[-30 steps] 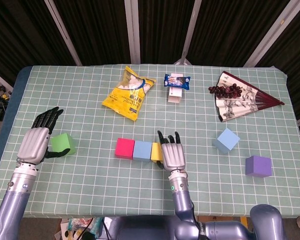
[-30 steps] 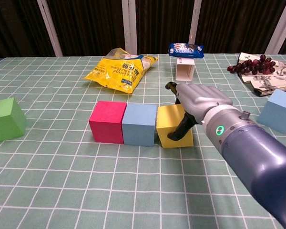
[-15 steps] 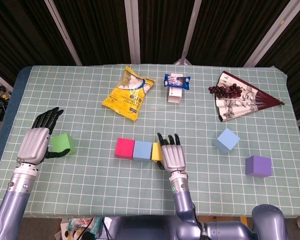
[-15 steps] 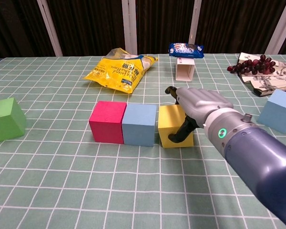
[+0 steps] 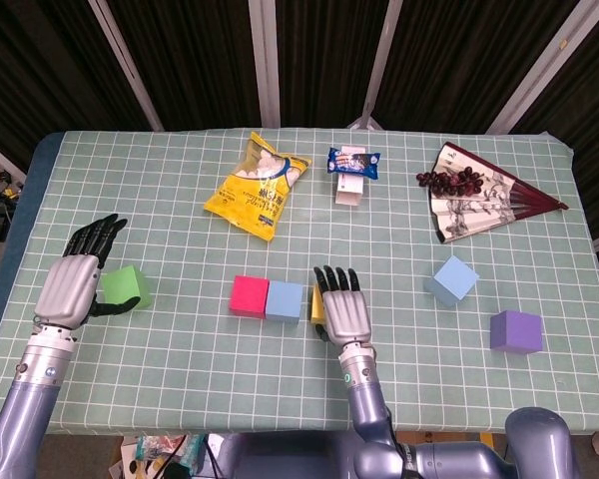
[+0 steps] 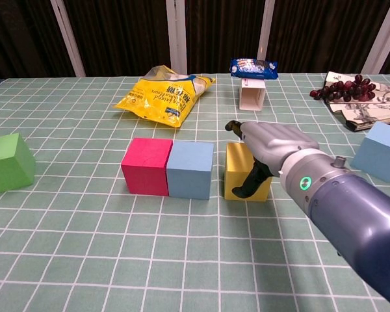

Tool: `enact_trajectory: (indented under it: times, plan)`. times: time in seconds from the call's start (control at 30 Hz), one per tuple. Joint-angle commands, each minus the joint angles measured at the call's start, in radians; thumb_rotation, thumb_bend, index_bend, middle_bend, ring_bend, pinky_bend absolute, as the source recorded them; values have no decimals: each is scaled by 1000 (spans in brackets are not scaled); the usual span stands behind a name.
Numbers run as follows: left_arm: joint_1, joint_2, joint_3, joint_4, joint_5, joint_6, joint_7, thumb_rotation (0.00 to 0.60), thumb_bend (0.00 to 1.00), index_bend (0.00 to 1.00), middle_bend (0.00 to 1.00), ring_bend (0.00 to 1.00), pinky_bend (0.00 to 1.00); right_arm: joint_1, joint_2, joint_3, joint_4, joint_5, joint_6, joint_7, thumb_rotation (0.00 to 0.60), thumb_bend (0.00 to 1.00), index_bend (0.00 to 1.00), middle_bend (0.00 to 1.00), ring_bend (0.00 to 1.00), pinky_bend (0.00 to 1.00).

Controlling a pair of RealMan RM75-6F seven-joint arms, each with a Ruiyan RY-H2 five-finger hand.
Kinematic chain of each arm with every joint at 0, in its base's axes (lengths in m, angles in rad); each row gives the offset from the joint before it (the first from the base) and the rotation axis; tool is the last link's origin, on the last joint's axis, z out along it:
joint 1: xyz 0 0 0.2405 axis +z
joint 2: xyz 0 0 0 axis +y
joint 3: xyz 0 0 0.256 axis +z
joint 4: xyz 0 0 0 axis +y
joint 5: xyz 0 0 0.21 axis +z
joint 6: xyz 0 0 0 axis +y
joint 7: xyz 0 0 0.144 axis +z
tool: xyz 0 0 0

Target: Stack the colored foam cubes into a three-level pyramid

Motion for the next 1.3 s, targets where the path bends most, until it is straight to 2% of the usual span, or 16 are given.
enact_trajectory:
  times: [0.03,0.23,0.57,0.83,0.97,1.3]
  plan:
    - [0,0,0,0,0,0,0,600,106,0,0,0,0,-1,1,-3,-5,2,2,-2,600,278,0,66,4,0]
    - [1,1,1,0,3,2,0,600,106,0,0,0,0,-7,14,-17,-37,3,21,-20,600,245,0,2,0,0]
    - [3,1,5,-3,14,9,8,600,106,0,0,0,0,-58,119,-81,-170,-36,84,-40,600,240,0,0,0,0]
    - [6,-2,15,-5,31,17,29,600,106,0,0,0,0,-146,311,-157,-293,-122,139,13,600,239,0,0,0,0]
    - [4,-9,25,-1,40,13,49,600,106,0,0,0,0,-202,423,-187,-335,-160,155,87,600,239,0,0,0,0]
    - [-13,-35,37,39,34,-17,79,600,108,0,0,0,0,-319,669,-251,-300,-298,143,322,600,239,0,0,0,0]
